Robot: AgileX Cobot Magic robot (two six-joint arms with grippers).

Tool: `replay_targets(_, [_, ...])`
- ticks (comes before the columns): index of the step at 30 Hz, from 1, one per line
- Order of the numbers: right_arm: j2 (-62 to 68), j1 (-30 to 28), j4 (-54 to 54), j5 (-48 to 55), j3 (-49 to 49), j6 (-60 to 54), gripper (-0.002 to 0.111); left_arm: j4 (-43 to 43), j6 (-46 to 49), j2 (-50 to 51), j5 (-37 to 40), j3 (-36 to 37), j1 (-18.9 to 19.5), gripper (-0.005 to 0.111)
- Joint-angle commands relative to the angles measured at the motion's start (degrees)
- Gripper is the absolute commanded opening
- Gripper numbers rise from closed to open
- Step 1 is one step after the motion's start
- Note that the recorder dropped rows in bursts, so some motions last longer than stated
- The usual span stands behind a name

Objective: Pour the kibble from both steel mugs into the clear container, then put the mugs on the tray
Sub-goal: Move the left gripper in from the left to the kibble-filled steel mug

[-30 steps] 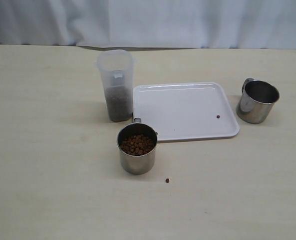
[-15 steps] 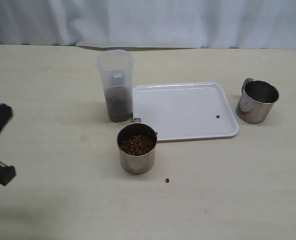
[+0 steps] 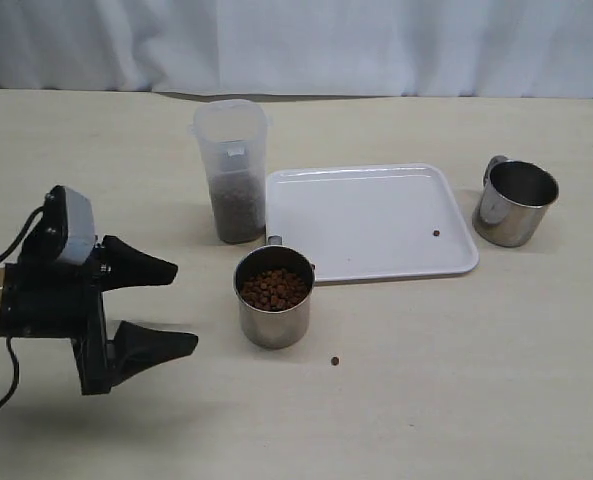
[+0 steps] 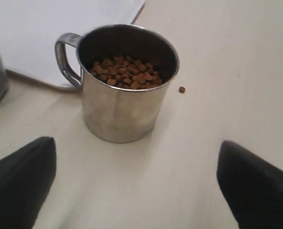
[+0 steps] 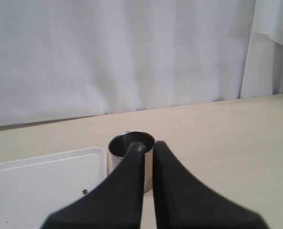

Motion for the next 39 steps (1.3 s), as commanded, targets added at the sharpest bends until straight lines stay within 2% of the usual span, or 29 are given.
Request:
replay_targets(1, [-0.2,0.2,-0.3,-0.1,0.2,-0.6,0.005,1.7,-2.5,3.1,6.7,-5.0,-5.1,0.097])
replay_targets(2, [-0.2,0.2,-0.3,-0.1,0.2,-0.6,0.005,2.4,-2.4,3.9,10.9,-6.6,-7.7,0.097])
replay_targets(4, [-0.2,0.2,-0.3,-0.1,0.2,-0.6,0.005,2.8,-2.4,4.5,14.1,-8.2,-9.6,0.097])
replay_targets(7, [-0.2,0.2,-0.3,-0.1,0.2,-0.6,0.005,2.8,-2.1,5.9,15.2,-11.3,-12.4,0.097])
replay_targets(11, [-0.2,0.2,-0.3,-0.1,0.2,-0.6,0.005,2.7,-0.1,6.9,14.1,-13.4,-12.5,0.097])
replay_targets(14, [-0.2,0.2,-0.3,-0.1,0.2,-0.6,0.005,2.8,-0.1,10.1,8.7,-15.9,-12.5,0.097])
replay_targets(18, [-0.2,0.2,-0.3,-0.1,0.2,-0.6,0.005,2.7,0.9,15.9,8.2,-19.8,-12.5,0.097])
replay_targets(26, [-0.2,0.2,-0.3,-0.1,0.2,-0.6,0.005,2.7,1.1,20.7,2.6,-24.3,-12.5,0.097])
replay_targets(31, [-0.2,0.2,-0.3,-0.1,0.2,-0.6,0.005,2.4,1.6,23.8,-2.2,-25.9,-12.5,0.097])
replay_targets(39, [-0.2,0.2,-0.3,-0.1,0.2,-0.6,0.005,1.3,2.2,25.8,-4.2,-27.8,-13.1,0.097])
